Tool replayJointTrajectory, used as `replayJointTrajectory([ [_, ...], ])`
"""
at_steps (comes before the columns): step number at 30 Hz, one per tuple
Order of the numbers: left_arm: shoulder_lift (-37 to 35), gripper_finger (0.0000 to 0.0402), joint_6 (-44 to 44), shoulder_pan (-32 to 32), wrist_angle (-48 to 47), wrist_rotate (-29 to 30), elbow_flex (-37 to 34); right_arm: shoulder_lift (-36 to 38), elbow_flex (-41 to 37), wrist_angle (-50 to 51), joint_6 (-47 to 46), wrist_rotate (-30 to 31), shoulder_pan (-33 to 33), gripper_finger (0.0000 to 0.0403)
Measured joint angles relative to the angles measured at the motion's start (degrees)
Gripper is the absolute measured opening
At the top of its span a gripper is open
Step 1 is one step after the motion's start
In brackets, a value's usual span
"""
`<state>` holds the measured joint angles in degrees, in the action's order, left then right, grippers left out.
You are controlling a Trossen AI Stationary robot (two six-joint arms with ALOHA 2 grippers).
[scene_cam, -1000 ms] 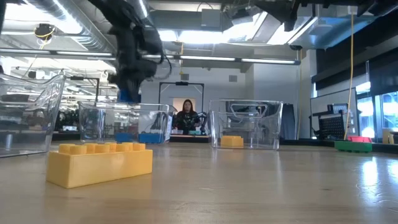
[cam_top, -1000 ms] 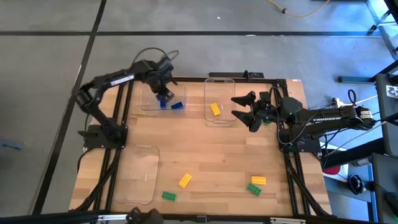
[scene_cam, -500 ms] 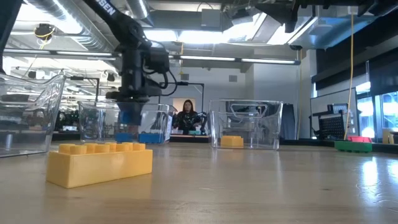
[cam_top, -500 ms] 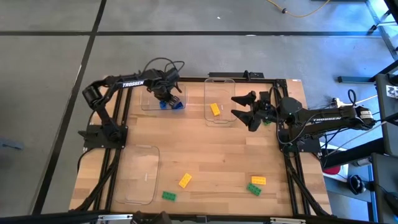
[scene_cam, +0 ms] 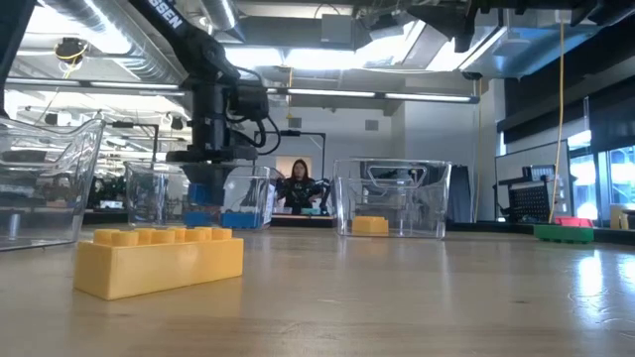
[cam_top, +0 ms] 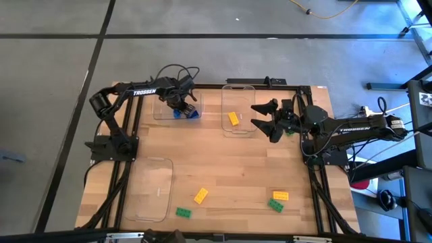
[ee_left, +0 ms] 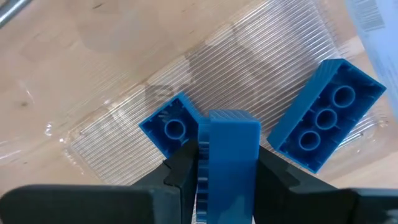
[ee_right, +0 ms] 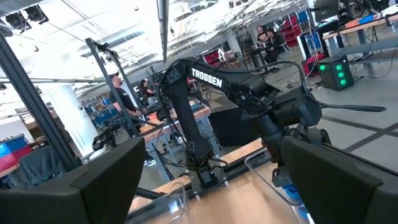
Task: Sort & place blocks by color
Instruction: Put the blue game piece into the top left transparent bin
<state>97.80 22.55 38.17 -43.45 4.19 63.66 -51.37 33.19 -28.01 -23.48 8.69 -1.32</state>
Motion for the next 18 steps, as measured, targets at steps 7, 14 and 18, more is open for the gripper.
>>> replayJointTrajectory([
  [7,0.0,0.011,0.92,0.19,0.97,-0.89,-0.02,0.0,0.0,0.0,0.0,-0.09,0.0,0.0378],
  [14,-0.44,0.0111,-0.07,0.92,1.54,-3.71,-0.07,0.0,0.0,0.0,-0.03,-0.11,0.0,0.0378],
  [18,-0.44,0.0112,-0.2,0.92,1.46,-4.51,-0.07,0.0,0.0,0.0,-0.03,-0.11,0.0,0.0378],
])
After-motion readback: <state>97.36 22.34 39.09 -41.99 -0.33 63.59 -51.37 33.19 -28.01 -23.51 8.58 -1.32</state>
